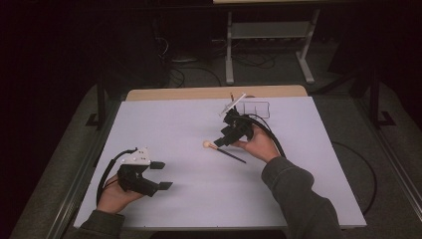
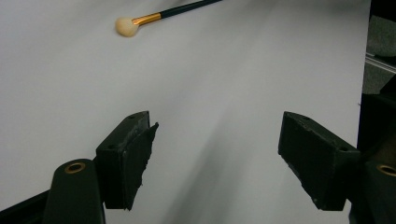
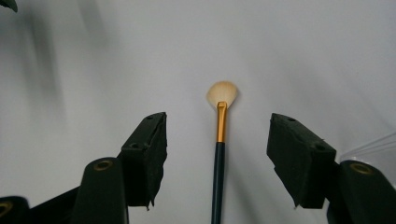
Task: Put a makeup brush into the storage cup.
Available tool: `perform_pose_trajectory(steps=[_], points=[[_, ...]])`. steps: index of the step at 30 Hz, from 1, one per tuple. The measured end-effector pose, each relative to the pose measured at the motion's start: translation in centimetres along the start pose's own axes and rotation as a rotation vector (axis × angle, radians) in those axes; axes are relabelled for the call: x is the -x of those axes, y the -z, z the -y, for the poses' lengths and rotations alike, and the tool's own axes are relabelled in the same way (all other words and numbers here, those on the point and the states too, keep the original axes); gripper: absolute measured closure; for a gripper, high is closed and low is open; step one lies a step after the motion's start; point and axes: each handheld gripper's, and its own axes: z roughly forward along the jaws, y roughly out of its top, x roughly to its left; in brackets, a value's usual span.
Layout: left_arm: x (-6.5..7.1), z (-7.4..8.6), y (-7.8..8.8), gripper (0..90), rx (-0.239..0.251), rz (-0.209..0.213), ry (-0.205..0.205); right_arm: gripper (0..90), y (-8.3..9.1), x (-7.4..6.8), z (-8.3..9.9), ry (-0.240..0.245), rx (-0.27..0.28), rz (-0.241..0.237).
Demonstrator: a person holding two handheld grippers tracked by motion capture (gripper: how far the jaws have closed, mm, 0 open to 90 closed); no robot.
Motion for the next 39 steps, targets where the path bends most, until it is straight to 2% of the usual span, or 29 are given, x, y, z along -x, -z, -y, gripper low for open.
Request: perform_pose_trajectory(steps=[39], points=[[0.0, 0.1, 0.1, 25.1, 0.008, 0.001, 0.011, 39.5, -2.1, 0.3, 0.2, -0.014, -0.034, -0.009]])
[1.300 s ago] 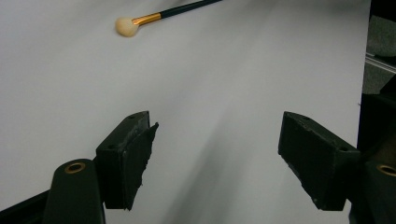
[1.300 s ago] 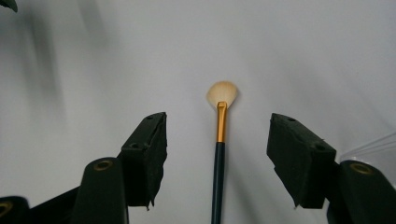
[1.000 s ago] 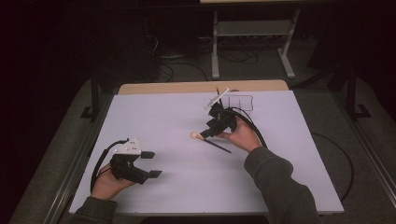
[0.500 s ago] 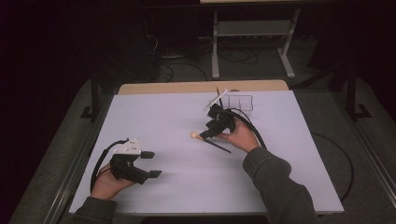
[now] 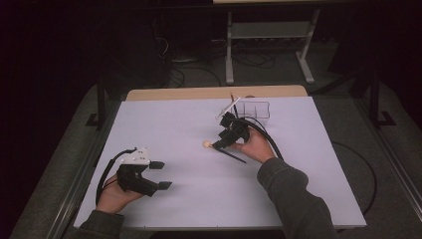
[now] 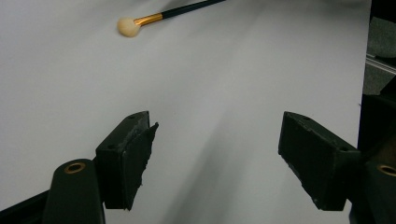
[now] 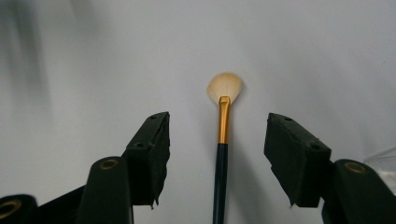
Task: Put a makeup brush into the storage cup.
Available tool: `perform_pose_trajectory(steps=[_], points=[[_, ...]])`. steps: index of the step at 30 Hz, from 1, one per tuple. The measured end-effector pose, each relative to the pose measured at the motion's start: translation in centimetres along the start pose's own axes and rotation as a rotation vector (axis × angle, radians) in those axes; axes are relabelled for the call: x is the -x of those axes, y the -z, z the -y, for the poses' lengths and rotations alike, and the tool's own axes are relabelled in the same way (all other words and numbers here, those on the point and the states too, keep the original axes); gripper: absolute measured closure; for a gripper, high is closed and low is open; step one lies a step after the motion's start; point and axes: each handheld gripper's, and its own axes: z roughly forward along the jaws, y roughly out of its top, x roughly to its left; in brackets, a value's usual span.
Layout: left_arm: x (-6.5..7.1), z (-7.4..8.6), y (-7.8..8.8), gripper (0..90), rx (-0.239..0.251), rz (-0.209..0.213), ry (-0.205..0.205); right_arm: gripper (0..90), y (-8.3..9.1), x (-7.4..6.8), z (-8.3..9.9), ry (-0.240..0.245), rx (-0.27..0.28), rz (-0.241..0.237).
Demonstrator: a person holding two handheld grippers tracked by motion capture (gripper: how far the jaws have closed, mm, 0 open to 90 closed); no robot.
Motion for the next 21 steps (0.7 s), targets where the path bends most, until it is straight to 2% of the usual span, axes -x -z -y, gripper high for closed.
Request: perform_pose_trajectory(steps=[21], points=[[0.0, 0.0, 0.1, 25.1, 0.005, -0.003, 0.000, 43.6, -1.1, -0.1, 0.1, -0.001, -0.041, -0.010]])
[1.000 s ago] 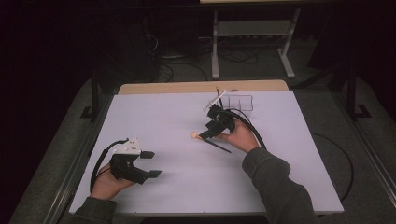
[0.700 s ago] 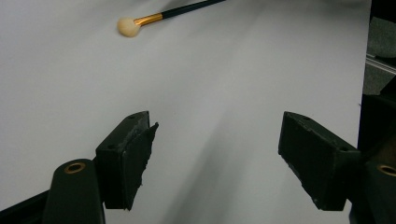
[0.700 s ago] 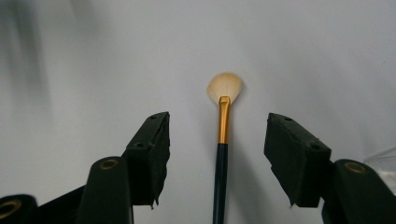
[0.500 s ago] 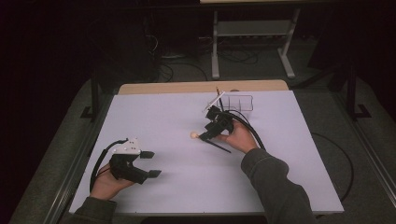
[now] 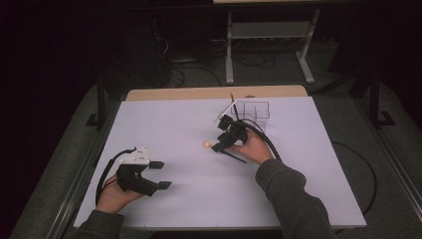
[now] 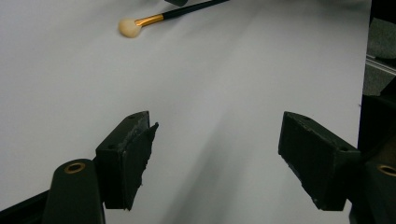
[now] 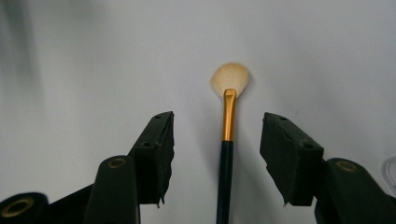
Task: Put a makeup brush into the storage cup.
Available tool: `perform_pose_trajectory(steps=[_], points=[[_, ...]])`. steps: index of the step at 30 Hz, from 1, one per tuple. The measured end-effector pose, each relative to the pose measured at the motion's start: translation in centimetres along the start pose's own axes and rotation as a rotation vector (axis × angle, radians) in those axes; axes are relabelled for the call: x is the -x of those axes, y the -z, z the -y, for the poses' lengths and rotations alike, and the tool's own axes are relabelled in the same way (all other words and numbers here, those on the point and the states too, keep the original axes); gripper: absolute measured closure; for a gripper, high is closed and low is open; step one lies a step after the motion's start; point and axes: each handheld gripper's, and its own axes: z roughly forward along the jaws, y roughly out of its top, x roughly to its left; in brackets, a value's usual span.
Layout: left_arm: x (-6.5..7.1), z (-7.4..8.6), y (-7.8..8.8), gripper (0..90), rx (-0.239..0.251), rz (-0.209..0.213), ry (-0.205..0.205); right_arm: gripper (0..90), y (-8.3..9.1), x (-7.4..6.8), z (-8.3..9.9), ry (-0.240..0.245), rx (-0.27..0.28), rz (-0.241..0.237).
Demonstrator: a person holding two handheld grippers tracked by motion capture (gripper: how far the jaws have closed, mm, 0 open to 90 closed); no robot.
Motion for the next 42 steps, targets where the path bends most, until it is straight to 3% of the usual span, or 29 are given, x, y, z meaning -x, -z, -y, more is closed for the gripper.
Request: perform_pose_trajectory(steps=[42], points=[[-0.1, 0.0, -0.2, 24.9, -0.008, 0.002, -0.003, 70.6, -1.3, 0.2, 0.6, 0.017, -0.106, 0.036]])
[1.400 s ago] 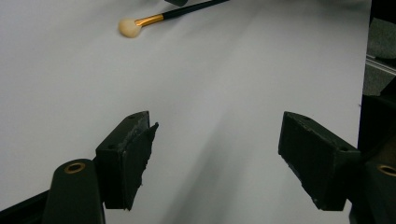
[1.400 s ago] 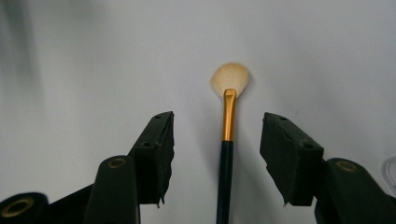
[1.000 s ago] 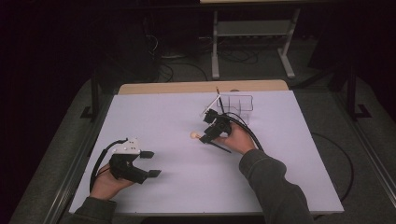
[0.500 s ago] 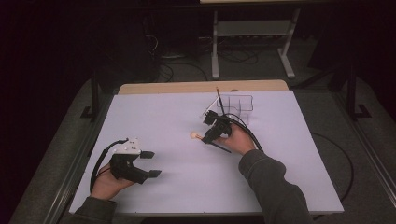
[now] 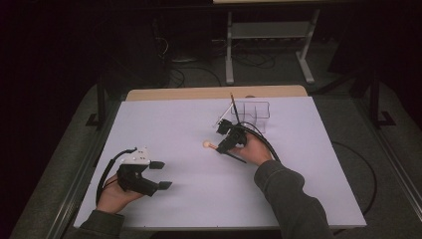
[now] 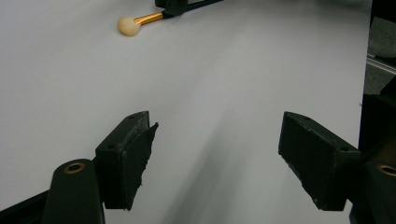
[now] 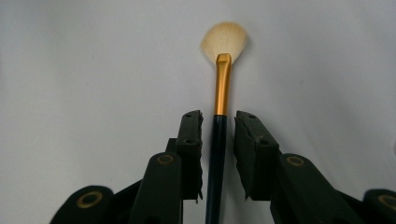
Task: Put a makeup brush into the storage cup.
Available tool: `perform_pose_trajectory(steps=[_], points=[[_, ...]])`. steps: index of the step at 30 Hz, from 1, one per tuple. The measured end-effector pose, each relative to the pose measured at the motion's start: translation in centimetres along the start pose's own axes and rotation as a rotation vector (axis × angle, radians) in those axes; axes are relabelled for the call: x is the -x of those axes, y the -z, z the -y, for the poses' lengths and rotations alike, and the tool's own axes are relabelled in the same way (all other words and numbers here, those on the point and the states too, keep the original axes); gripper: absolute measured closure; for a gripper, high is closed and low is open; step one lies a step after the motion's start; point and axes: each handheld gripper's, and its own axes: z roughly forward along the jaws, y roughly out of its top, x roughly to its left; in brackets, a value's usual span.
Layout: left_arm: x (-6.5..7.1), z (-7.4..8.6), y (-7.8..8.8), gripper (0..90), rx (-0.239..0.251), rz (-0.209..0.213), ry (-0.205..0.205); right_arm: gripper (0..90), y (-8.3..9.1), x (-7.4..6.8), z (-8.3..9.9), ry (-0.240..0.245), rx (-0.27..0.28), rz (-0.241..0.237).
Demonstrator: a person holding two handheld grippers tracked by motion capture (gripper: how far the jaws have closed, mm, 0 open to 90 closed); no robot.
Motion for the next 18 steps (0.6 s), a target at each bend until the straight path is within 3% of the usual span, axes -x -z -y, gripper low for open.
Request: perform_pose_trajectory(steps=[18], points=[[0.00, 0.00, 0.06, 25.0, 0.004, 0.000, 0.003, 76.1, -0.20, -0.36, 0.02, 0.019, -0.016, 0.023]])
